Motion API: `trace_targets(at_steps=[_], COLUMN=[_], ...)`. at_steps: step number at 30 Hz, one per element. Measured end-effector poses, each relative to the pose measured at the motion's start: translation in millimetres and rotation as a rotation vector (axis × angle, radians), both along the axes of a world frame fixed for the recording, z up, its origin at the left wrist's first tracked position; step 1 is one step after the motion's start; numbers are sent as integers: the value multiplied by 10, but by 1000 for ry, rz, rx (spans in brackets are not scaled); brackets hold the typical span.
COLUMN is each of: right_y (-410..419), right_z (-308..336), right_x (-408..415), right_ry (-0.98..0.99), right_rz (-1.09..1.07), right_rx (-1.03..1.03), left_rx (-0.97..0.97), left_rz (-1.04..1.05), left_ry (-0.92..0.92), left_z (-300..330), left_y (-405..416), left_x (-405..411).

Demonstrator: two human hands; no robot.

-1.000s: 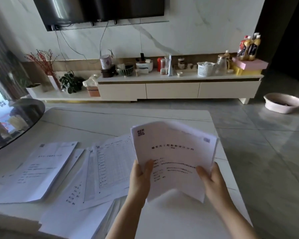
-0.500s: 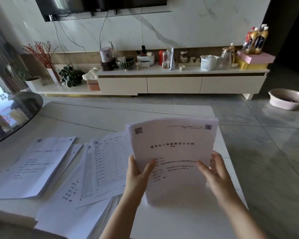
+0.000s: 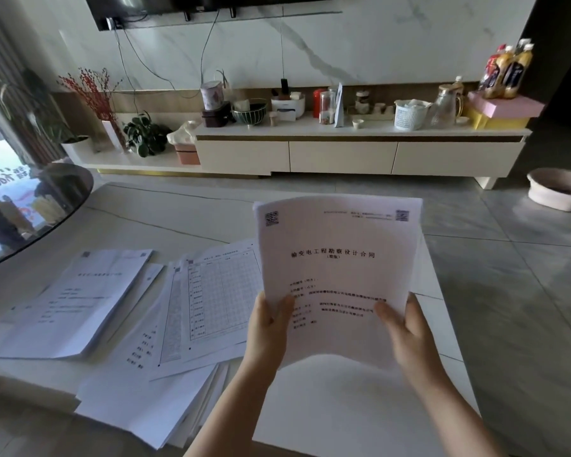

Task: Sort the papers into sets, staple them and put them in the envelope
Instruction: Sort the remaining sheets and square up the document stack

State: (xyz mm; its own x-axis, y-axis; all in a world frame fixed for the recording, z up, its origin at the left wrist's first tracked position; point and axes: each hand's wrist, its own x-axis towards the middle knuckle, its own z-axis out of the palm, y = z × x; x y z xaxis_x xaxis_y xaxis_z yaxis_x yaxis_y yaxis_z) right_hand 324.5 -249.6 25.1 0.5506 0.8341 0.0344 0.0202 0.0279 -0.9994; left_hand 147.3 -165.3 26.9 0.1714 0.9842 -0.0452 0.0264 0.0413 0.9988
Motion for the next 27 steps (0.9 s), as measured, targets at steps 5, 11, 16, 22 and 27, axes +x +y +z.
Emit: trace_targets(at_steps=[5,11,16,22,27], right_y=[-8,11,-94,-118,12], right_z=[-167,-67,233,495,587], right_x=[5,22,-201,-667,-1513], right_ry=[15,-113,-115,238,477], right_rz=[21,1,153,240,274], right_rx=[-106,-203,-172,-155,-130], left_rx=[-65,-167,-277,-326,-374], left_rz=[-48,15,152,330,497], left_ry=[-8,34,-17,-150,-323], left_z=[-108,-16,162,395,494], left_y=[-63,-37,-68,-154,-244], left_x=[-31,-82,-416,-1073,-1603])
